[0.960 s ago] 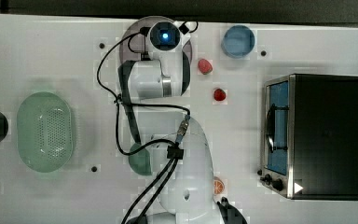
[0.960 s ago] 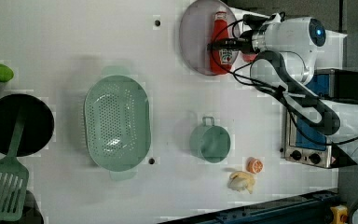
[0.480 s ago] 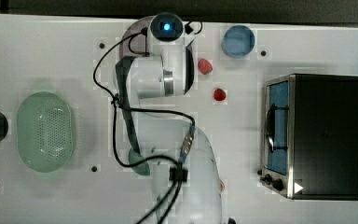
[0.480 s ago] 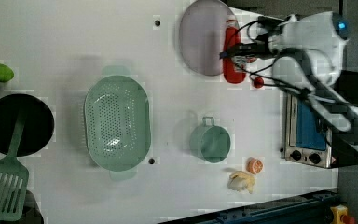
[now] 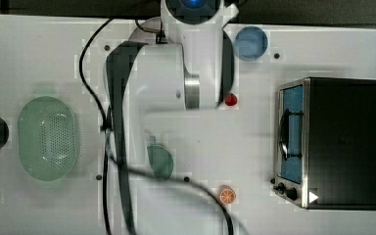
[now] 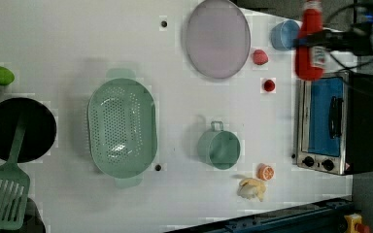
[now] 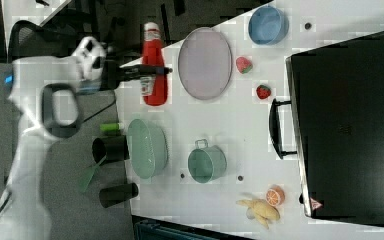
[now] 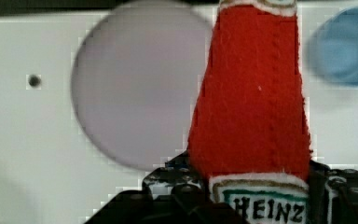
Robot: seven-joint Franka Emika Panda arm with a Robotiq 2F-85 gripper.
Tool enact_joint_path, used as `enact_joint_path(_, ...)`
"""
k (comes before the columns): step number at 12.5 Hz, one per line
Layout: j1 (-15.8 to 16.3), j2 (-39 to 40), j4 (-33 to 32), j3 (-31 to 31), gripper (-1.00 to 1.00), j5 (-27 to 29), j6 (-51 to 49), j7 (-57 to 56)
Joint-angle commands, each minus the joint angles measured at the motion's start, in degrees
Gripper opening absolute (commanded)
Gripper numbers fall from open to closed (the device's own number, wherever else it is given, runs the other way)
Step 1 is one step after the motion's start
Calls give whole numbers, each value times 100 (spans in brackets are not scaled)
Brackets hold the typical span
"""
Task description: Pick ketchup from plate and place it on table.
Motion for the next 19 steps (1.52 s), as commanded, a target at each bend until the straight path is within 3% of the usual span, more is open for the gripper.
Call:
enact_joint_path(1,-290,-685,-853,2,18,260,-208,260)
enact_joint_path(6,-383,-2033,-2690,-170,18,420,-155,263)
enact_joint_path(9,-393,-2368,-3738,-357,18,420,355,263)
enact_joint_path(12,-389,-2150,-4543,-378,18,421,1530,263)
enact_joint_path(16,-383,-1298,-4745,-366,18,421,2443,263)
enact_joint_path(17,-383,-1092,-4749,-367,24,421,2599,264)
enact_joint_path(19,-382,-734,-4757,-363,65,421,3000,263)
